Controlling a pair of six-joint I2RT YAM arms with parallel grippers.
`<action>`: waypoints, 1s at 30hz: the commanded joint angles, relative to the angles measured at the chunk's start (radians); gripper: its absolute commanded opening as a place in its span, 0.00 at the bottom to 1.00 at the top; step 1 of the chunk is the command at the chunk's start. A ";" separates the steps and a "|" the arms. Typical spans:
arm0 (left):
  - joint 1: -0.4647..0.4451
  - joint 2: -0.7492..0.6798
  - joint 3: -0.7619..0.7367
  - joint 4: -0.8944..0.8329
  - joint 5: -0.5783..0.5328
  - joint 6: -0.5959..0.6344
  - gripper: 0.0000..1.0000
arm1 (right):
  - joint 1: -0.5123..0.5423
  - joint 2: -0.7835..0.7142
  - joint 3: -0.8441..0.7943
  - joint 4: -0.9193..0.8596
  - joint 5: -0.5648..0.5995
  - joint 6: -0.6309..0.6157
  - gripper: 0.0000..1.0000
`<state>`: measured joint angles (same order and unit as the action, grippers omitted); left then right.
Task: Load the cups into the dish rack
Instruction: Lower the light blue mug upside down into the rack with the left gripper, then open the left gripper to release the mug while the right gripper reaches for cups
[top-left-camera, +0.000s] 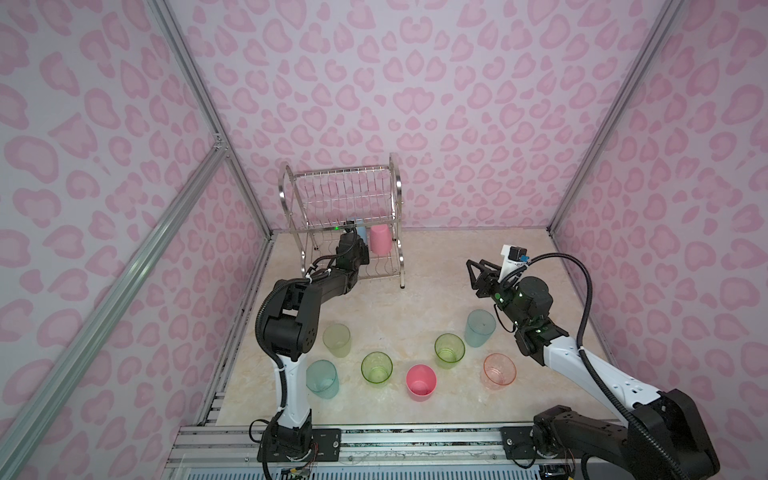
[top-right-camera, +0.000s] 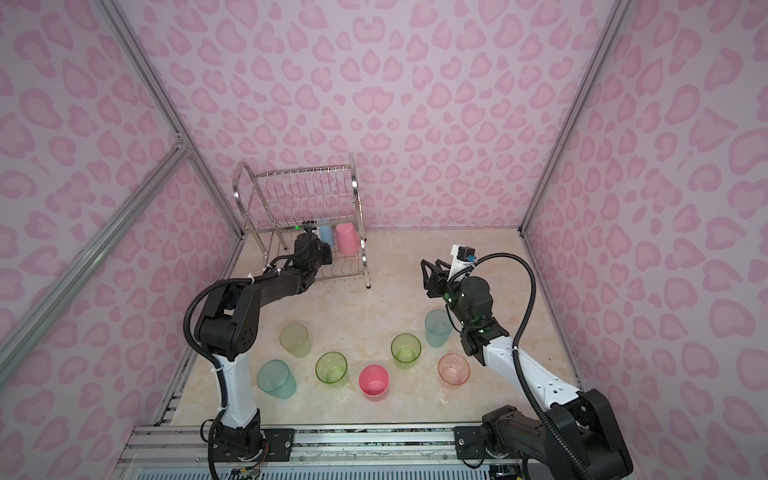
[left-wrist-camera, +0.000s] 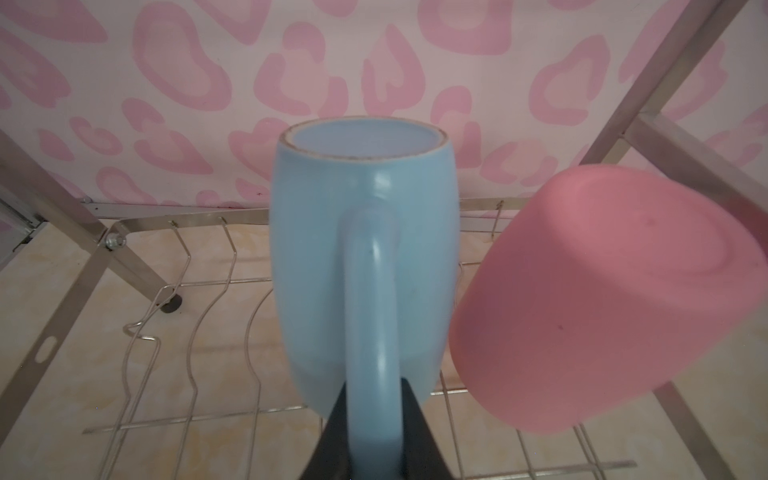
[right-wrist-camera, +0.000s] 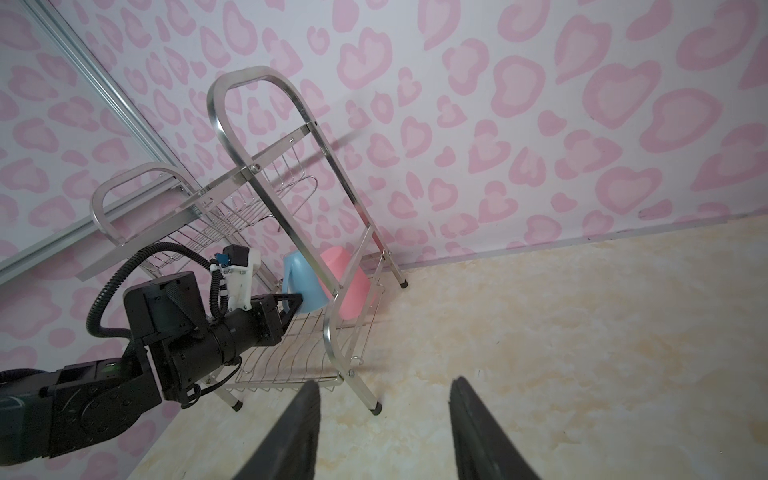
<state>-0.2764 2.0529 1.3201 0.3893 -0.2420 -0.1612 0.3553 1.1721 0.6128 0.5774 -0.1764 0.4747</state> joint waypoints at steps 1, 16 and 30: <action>0.001 0.005 0.019 -0.029 0.012 -0.019 0.28 | 0.001 0.000 -0.003 0.012 -0.007 -0.013 0.51; 0.005 0.051 0.122 -0.089 0.042 -0.022 0.35 | 0.002 -0.029 0.013 -0.035 -0.020 -0.026 0.51; 0.002 -0.100 -0.083 -0.025 0.116 -0.048 0.60 | 0.059 -0.077 0.083 -0.416 0.045 -0.134 0.55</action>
<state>-0.2745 1.9961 1.2694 0.3099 -0.1570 -0.2008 0.3946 1.1027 0.6792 0.3012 -0.1768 0.3901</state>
